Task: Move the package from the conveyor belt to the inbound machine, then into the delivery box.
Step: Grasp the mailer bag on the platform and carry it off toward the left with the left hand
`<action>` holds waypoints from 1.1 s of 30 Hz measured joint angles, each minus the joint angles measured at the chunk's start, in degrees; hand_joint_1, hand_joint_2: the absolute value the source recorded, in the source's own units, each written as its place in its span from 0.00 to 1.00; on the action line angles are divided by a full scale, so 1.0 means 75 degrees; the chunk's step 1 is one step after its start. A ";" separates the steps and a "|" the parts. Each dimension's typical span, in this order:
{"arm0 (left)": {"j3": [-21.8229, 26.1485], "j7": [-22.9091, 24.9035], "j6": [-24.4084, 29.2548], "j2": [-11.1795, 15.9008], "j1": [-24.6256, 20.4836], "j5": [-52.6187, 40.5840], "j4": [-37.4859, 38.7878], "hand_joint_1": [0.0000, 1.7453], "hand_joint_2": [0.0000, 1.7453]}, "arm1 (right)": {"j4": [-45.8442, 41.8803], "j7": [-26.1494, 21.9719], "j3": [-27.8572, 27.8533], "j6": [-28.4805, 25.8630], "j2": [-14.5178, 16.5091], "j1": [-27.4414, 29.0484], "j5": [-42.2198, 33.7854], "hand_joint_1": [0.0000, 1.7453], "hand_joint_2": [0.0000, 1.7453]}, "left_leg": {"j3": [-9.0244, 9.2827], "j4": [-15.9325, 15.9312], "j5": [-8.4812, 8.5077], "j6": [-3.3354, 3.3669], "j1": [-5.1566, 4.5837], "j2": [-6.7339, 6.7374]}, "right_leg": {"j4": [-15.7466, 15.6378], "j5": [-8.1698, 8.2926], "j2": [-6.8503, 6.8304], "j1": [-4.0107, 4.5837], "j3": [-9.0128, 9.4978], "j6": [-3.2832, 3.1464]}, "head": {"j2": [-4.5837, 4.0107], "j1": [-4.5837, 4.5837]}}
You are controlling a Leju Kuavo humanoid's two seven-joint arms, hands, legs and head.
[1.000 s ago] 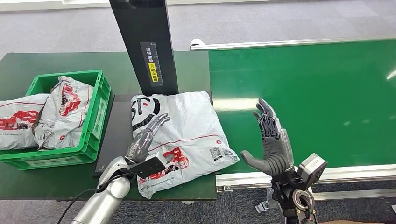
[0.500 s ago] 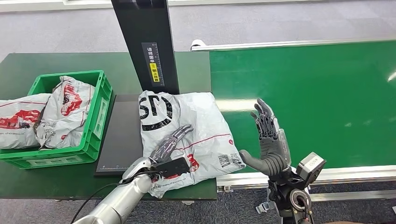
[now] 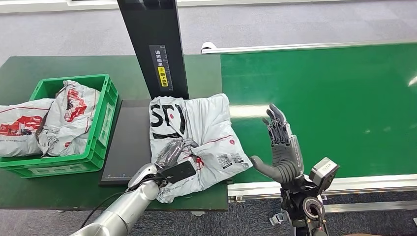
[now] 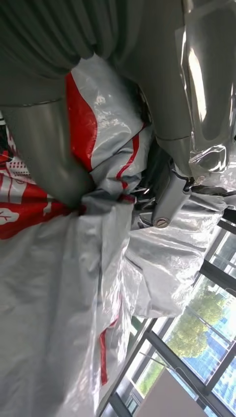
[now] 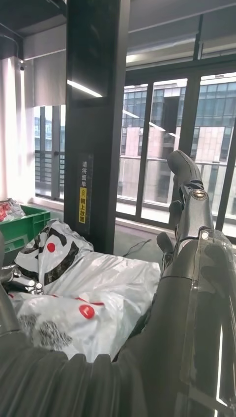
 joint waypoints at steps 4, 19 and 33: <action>0.0003 -0.0012 0.0015 0.0029 0.0001 0.0009 -0.0057 1.00 1.00 | 0.0033 -0.0001 0.0012 0.0000 0.0000 0.0000 -0.0012 0.00 1.00 | -0.0005 0.0000 -0.0001 0.0000 0.0000 0.0000 | 0.0000 -0.0001 0.0000 0.0000 -0.0004 0.0000 | 0.0000 0.0001; 0.0960 0.0232 0.1189 0.0913 0.0959 0.0868 -0.4015 1.00 1.00 | -0.0085 -0.0106 -0.0109 -0.0315 -0.0035 0.0362 0.0015 0.00 1.00 | -0.0028 -0.0001 -0.0001 0.0000 0.0003 0.0006 | 0.0003 -0.0001 0.0004 0.0004 -0.0036 -0.0002 | 0.0001 0.0001; 0.4008 0.0752 0.2565 0.2474 -0.0416 0.0473 -0.4764 1.00 1.00 | -0.0656 0.0032 -0.0635 -0.0539 0.0078 0.0887 0.0241 0.00 1.00 | -0.0026 -0.0002 0.0005 -0.0007 0.0006 0.0025 | 0.0006 -0.0001 0.0013 0.0008 -0.0045 -0.0004 | 0.0000 0.0001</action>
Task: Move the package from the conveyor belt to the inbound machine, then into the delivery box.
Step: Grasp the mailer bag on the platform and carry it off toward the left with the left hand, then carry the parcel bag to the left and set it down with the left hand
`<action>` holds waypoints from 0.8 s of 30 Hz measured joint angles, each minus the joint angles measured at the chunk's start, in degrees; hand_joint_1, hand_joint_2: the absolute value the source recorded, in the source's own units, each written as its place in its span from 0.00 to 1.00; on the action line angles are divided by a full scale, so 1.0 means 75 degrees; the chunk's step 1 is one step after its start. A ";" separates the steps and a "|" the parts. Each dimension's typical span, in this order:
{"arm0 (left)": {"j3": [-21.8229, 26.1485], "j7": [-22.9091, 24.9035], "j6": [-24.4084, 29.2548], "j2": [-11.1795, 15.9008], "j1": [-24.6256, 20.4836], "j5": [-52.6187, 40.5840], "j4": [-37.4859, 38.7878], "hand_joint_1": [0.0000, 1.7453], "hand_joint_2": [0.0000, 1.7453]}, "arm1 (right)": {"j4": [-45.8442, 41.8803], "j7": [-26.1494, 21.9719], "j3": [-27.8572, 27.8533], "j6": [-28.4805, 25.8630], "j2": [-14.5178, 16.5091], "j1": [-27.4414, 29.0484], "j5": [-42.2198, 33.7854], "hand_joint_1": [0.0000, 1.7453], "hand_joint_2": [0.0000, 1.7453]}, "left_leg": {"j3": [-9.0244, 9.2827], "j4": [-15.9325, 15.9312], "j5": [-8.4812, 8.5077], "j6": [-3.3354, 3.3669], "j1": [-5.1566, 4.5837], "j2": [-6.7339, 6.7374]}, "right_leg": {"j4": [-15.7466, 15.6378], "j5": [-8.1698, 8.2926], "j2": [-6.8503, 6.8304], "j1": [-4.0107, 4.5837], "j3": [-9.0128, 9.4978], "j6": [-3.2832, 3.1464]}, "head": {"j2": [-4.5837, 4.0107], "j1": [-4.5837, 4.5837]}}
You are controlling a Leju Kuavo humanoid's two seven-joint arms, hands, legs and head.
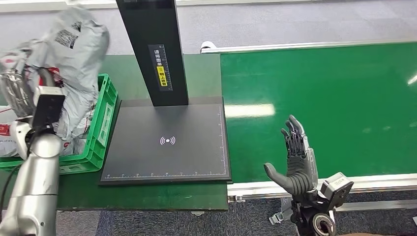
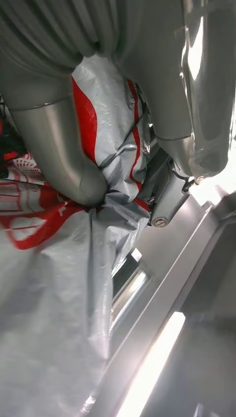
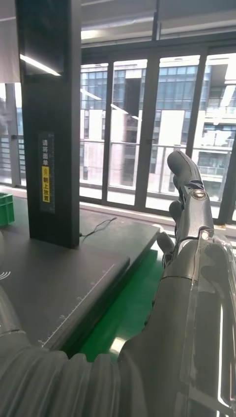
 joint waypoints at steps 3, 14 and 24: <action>0.0402 -0.0017 0.0141 0.0282 -0.0411 -0.0171 0.0711 1.00 1.00 | -0.0043 0.0005 -0.0073 0.0000 0.0014 0.0023 0.0006 0.00 1.00 | 0.0000 0.0000 0.0000 -0.0001 0.0000 0.0004 | 0.0001 0.0000 0.0007 0.0000 0.0001 0.0000 | 0.0000 0.0002; 0.0926 0.1049 0.1270 0.1379 -0.1449 -0.2290 0.4102 1.00 1.00 | -0.0161 -0.0004 -0.0147 0.0003 0.0050 0.0101 0.0024 0.00 1.00 | -0.0006 -0.0001 -0.0001 -0.0002 0.0000 0.0014 | 0.0001 -0.0001 0.0016 0.0000 -0.0014 -0.0002 | -0.0001 0.0001; 0.1113 0.1486 0.1251 0.1783 -0.1565 -0.2862 0.5452 0.00 1.00 | -0.0163 -0.0006 -0.0149 0.0031 0.0050 0.0021 0.0021 0.00 1.00 | -0.0012 -0.0001 -0.0001 -0.0002 -0.0001 0.0010 | 0.0001 -0.0001 0.0014 -0.0001 -0.0013 -0.0002 | 0.0001 0.0002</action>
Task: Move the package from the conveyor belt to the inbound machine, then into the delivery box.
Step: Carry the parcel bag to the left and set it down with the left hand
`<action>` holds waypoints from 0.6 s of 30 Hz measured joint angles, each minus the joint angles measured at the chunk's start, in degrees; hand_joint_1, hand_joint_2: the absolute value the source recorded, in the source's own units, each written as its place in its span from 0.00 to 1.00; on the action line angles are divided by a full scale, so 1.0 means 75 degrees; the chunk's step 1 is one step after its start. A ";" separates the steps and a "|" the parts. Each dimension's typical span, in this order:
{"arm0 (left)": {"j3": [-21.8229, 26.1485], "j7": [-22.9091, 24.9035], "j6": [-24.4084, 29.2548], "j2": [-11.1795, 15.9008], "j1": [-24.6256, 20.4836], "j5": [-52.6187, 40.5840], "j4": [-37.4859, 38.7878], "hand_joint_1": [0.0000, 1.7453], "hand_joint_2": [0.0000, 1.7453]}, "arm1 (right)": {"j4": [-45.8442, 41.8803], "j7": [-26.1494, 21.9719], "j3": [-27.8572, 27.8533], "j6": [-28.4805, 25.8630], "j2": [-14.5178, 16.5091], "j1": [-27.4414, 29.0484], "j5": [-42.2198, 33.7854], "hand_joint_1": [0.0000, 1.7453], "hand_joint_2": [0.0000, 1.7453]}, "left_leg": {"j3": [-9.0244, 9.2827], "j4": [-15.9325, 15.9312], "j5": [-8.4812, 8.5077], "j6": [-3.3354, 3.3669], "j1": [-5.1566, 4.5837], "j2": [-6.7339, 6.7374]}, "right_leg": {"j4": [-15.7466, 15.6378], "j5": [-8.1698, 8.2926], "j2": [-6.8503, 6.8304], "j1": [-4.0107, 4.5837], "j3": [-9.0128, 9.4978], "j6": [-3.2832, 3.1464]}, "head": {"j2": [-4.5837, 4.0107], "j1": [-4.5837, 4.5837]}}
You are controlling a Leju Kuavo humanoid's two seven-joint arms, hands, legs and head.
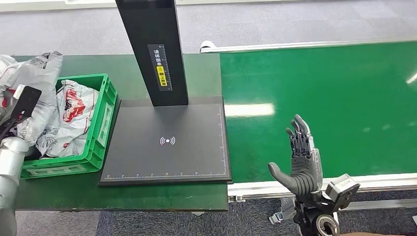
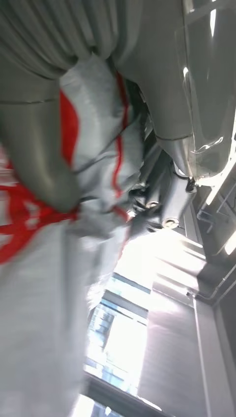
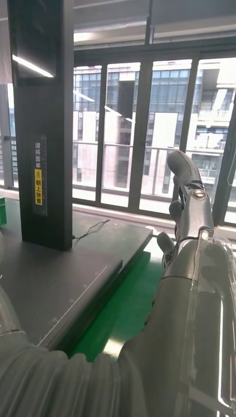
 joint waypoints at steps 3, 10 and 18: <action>0.0012 0.0039 0.0012 0.0003 0.0035 -0.0255 0.0146 0.00 1.00 | 0.0031 0.0000 0.0002 0.0009 0.0000 -0.0063 -0.0006 0.00 1.00 | 0.0000 0.0000 0.0000 0.0000 0.0000 -0.0001 | 0.0000 0.0000 -0.0001 0.0000 -0.0001 0.0000 | -0.0001 -0.0001; 0.0343 -0.1461 -0.0623 -0.0292 0.0173 0.1003 -0.0005 0.00 1.00 | 0.0125 0.0000 0.0004 -0.0040 0.0000 -0.0126 -0.0006 0.00 1.00 | 0.0000 0.0001 0.0000 0.0000 0.0000 -0.0003 | 0.0000 0.0000 -0.0001 0.0000 -0.0003 0.0000 | 0.0000 0.0000; 0.0527 -0.2530 -0.1111 -0.1304 0.1125 0.3253 -0.2438 0.00 1.00 | 0.0293 -0.0001 0.0057 -0.0337 -0.0023 -0.0160 0.0179 0.00 1.00 | -0.0001 0.0002 -0.0002 0.0001 -0.0004 0.0000 | -0.0002 0.0001 0.0000 -0.0005 -0.0004 0.0001 | -0.0001 0.0000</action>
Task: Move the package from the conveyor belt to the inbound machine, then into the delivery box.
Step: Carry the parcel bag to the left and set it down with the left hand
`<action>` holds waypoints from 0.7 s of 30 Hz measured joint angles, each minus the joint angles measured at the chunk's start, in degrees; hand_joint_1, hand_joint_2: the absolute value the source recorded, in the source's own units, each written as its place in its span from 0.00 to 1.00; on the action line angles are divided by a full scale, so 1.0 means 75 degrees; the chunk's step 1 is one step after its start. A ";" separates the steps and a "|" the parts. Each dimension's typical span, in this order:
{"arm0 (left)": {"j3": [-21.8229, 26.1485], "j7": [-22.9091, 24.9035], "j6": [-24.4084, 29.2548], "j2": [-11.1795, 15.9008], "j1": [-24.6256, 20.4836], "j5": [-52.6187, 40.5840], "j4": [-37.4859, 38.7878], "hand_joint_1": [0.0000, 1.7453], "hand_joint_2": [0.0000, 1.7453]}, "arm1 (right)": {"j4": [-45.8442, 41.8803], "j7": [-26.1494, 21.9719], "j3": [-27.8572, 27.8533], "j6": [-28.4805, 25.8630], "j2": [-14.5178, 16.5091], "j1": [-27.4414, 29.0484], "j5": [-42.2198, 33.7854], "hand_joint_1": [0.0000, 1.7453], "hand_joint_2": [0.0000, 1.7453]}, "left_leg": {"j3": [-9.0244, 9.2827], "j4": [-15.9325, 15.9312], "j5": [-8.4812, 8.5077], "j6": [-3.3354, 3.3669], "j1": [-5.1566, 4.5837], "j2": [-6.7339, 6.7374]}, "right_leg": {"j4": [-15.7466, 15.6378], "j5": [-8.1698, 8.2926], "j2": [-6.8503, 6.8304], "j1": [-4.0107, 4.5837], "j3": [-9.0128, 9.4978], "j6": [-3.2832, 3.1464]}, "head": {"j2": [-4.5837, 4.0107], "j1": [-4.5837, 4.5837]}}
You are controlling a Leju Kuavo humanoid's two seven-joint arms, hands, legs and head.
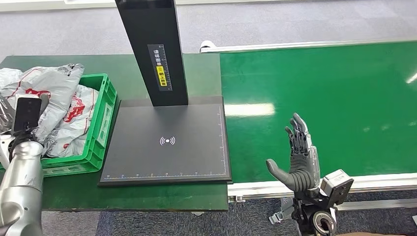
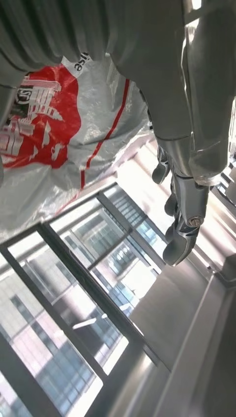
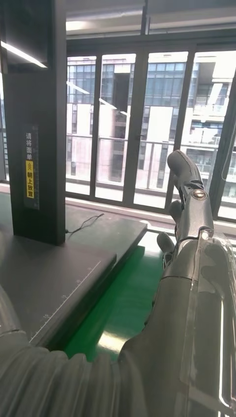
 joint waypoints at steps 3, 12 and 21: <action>-0.0066 -0.0124 -0.0313 -0.0197 0.0264 0.0615 -0.0731 0.00 1.00 | 0.0021 -0.0006 -0.0002 -0.0055 -0.0021 0.0011 0.0022 0.00 1.00 | 0.0001 0.0000 0.0000 0.0000 0.0001 0.0000 | 0.0000 0.0000 0.0000 0.0001 -0.0003 0.0000 | 0.0000 -0.0001; -0.0923 0.0182 -0.3672 -0.1078 0.1292 0.4457 -0.3747 0.00 1.00 | 0.0020 -0.0002 -0.0066 -0.0438 -0.0036 0.0075 0.0288 0.00 1.00 | -0.0001 0.0000 -0.0002 0.0001 -0.0002 0.0000 | -0.0002 0.0000 0.0000 -0.0002 0.0000 0.0001 | 0.0001 -0.0001; -0.1666 0.0326 -0.4484 -0.1645 0.2078 0.5064 -0.5370 0.00 1.00 | 0.0023 -0.0001 -0.0072 -0.0390 -0.0033 0.0100 0.0342 0.00 1.00 | -0.0002 0.0000 -0.0005 -0.0001 0.0000 -0.0002 | -0.0002 0.0000 0.0000 -0.0001 -0.0002 0.0000 | 0.0000 -0.0001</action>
